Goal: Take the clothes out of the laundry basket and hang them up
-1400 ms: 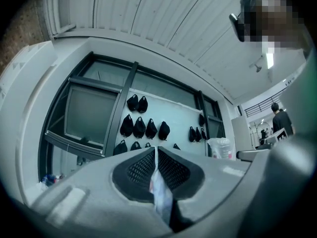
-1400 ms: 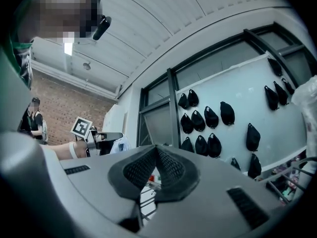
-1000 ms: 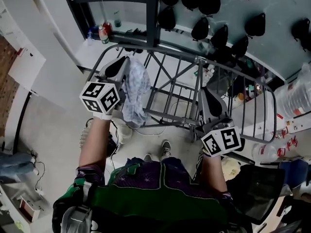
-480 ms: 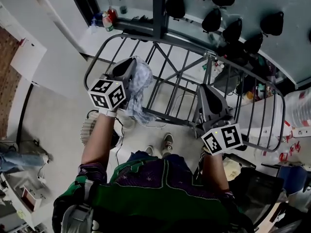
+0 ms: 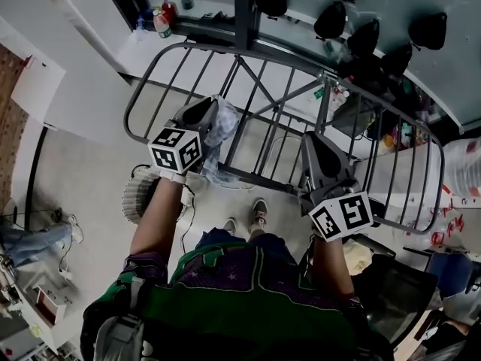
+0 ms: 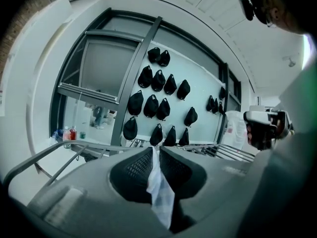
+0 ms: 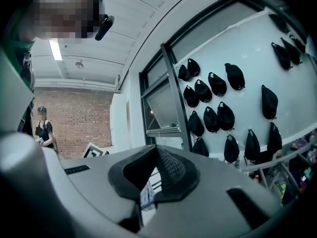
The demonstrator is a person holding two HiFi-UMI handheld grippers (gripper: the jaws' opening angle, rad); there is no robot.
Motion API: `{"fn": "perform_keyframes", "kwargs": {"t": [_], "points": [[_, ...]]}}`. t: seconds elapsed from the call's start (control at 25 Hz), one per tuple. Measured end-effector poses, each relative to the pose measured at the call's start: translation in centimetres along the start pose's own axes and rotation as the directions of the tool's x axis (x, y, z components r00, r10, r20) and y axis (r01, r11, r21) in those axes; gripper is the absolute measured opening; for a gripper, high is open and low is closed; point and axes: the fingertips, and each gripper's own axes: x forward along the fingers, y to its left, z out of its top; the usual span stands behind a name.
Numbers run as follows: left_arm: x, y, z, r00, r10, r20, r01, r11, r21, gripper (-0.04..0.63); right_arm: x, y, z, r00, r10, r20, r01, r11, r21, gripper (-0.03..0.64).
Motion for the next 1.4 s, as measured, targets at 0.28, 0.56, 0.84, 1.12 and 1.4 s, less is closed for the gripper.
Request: {"fn": "perform_keyframes", "kwargs": {"t": [0.28,0.56,0.84,1.12,1.4], "points": [[-0.1,0.0,0.4,1.000,-0.005,0.026,0.004,1.000,0.027,0.163,0.7,0.3,-0.5,1.000,0.024,-0.016,-0.024,1.000,0.001,0.000],[-1.4,0.6,0.4,0.998,0.035,0.045,-0.035,0.999,0.010,0.163,1.3,0.9,-0.6,0.998,0.068,-0.017,-0.068,0.998,0.000,0.000],[-4.0,1.2,0.9,0.993,0.099,0.071,-0.100,0.995,0.011,0.163,2.0,1.7,-0.4,0.992,0.124,-0.009,-0.124,0.992,0.001,0.000],[-7.4,1.9,1.9,0.977,0.185,0.108,-0.187,0.982,0.008,0.161,3.4,3.3,0.6,0.976,0.217,0.011,-0.217,0.976,-0.003,0.000],[-12.5,2.6,2.3,0.943,0.297,0.150,-0.299,0.954,-0.010,0.160,5.3,6.5,0.8,0.938,0.346,0.022,-0.346,0.938,-0.003,0.000]]}}
